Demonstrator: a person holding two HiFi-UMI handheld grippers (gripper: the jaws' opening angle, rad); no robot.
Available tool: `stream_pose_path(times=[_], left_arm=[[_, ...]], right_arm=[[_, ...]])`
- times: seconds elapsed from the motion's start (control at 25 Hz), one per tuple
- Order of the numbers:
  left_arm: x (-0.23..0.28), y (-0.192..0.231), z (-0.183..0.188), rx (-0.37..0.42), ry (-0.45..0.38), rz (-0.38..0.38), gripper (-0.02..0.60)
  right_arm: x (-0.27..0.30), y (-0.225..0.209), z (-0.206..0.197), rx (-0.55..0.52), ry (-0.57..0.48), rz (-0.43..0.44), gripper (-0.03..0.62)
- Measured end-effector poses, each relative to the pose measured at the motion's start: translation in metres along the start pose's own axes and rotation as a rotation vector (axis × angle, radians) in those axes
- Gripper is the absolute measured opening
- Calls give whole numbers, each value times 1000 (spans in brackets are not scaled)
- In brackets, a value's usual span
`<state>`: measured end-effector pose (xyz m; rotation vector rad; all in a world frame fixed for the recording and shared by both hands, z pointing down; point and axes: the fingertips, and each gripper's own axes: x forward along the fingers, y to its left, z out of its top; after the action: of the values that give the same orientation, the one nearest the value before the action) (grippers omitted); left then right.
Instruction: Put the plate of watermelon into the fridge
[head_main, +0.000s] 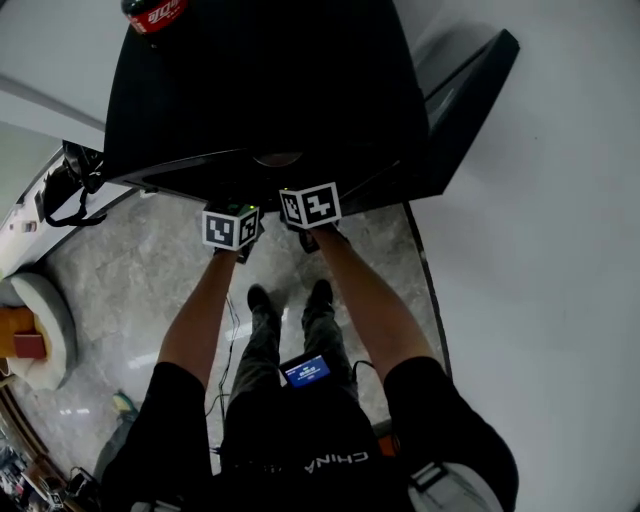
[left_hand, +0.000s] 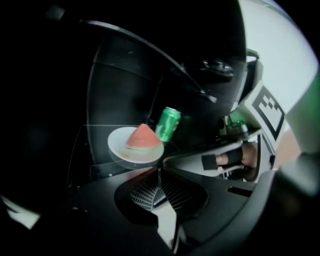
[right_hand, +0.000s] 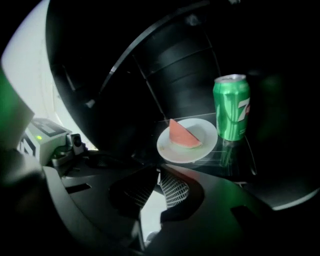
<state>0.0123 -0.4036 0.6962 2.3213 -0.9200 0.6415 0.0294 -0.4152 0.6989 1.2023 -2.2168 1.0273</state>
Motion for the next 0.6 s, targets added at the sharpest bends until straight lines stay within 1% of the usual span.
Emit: stream_pose_path(times=[0.08,0.12,0.24,0.36,0.44,0.52,0.6], left_arm=[[-13,-13,-3,19,10,-25,26],[-22,-22,-3,15,4,-41,25],[-50,-50,0,-19,-40,-101,20],[-79,-76,6,-61,-76,-174,19],[-101,-93,10,-85,-100,-211,12],[-121,-105,13,-92,-132,-216,12],[-135,-111,14,-110,-163,-202,14]], right_arm=[[-16,12,-1,-3,-6,25,32],[-26,19,-2,-3,-11,40,26],[-59,41,-8,-5,-14,74,21],[-92,60,-8,-22,-21,78,21],[-115,73,-9,-22,-46,77,21],[-136,83,-8,-3,-82,76,21],[-155,89,-5,21,-127,69,21]])
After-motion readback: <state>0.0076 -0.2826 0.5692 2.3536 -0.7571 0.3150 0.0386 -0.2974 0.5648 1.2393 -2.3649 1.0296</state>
